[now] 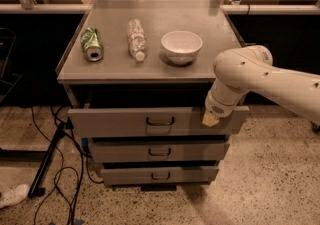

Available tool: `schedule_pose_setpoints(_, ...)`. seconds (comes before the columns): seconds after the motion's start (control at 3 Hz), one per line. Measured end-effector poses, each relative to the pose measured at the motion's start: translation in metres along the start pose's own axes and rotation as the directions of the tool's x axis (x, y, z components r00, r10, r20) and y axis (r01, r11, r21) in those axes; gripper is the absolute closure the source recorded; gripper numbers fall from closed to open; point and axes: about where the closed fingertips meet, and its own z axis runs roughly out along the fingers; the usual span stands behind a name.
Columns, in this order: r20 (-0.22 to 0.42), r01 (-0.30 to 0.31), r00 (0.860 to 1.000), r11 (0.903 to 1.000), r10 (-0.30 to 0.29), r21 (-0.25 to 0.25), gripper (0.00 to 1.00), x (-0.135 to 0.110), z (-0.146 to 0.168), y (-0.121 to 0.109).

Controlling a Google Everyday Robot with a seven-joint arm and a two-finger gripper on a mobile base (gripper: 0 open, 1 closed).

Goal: Close top drawer

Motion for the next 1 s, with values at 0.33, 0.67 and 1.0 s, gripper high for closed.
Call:
schedule_pose_setpoints(0.33, 0.000, 0.000, 1.000, 1.0000, 0.000, 0.000, 0.22, 0.0000, 0.0000, 0.0000)
schedule_pose_setpoints(0.67, -0.001, 0.000, 1.000, 1.0000, 0.000, -0.001, 0.00, 0.0001, 0.0005, 0.0004)
schedule_pose_setpoints(1.0, -0.001, 0.000, 1.000, 1.0000, 0.000, -0.001, 0.00, 0.0001, 0.0006, 0.0004)
